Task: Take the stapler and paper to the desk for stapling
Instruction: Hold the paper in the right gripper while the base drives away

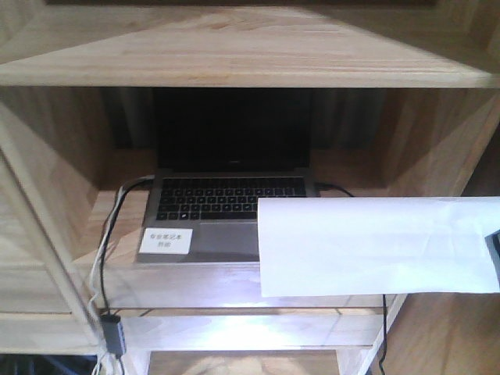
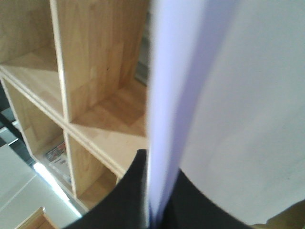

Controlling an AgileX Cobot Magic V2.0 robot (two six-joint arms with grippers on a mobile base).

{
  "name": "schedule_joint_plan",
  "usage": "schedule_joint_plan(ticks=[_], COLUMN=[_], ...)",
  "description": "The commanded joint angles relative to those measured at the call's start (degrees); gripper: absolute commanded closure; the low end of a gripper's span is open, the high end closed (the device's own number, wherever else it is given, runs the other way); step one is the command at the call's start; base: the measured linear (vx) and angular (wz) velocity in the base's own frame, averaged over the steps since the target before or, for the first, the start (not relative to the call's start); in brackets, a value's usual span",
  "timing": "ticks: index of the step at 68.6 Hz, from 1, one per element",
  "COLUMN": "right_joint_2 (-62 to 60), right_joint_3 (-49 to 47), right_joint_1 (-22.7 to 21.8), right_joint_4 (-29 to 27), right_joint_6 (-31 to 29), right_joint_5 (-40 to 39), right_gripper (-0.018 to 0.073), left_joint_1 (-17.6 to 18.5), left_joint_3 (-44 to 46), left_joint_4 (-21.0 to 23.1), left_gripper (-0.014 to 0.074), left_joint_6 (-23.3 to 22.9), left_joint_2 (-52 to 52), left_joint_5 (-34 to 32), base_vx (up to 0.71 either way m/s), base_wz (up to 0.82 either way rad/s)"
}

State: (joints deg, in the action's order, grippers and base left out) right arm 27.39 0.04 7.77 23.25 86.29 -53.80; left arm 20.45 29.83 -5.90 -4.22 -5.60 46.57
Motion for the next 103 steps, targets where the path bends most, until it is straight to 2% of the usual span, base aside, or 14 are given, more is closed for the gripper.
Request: schedule_joint_plan(ticks=[1, 103], right_joint_2=[0.2, 0.2], right_joint_3=[-1.5, -1.5], right_joint_1=[-0.2, -0.2], right_joint_4=[-0.8, -0.7], right_joint_6=[-0.7, -0.7], right_joint_5=[-3.5, -3.9], right_gripper=[0.0566, 0.0566], left_joint_1=[0.2, 0.2], left_joint_3=[1.6, 1.6], left_joint_4=[-0.2, -0.2], left_gripper=[0.0603, 0.0603], left_joint_6=[-0.1, -0.1], left_joint_2=[-0.7, -0.7], left_joint_5=[-6.7, -6.7], base_vx=[-0.11, -0.13], base_wz=[0.13, 0.01])
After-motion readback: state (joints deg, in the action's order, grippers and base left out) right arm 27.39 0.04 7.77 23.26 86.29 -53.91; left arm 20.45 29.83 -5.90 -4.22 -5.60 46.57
